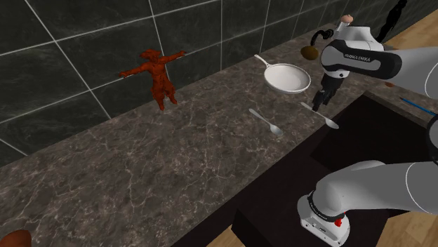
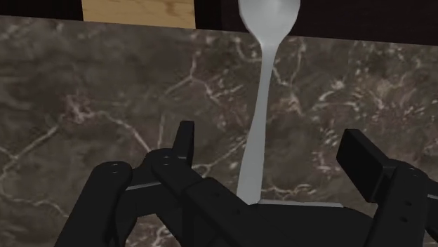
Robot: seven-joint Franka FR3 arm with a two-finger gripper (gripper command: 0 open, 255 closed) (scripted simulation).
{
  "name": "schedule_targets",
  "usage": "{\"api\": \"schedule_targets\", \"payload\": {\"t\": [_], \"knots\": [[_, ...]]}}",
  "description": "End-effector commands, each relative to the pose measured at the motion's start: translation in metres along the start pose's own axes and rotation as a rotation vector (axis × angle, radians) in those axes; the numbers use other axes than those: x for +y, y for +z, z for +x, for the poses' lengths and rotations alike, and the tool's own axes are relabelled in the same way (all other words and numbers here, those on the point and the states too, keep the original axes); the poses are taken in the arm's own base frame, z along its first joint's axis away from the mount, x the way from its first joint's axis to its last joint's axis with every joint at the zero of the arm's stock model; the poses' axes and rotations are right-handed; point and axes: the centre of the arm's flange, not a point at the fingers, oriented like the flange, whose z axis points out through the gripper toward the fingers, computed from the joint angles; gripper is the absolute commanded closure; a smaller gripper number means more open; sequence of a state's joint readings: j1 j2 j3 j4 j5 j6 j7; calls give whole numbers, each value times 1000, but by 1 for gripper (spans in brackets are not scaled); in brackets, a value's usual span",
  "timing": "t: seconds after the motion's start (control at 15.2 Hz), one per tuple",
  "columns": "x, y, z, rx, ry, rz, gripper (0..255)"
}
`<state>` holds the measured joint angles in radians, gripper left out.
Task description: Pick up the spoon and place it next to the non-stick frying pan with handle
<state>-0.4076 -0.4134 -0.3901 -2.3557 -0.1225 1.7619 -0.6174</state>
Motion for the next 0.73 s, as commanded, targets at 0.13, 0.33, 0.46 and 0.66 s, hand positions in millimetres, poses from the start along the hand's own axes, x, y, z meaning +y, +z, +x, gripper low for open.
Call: {"api": "schedule_targets", "payload": {"t": [0.13,0.33,0.46,0.66], "knots": [[-2,-43,1,0,0,0,0],[-2,-43,1,0,0,0,0],[-2,-43,1,0,0,0,0],[-2,-43,1,0,0,0,0]]}}
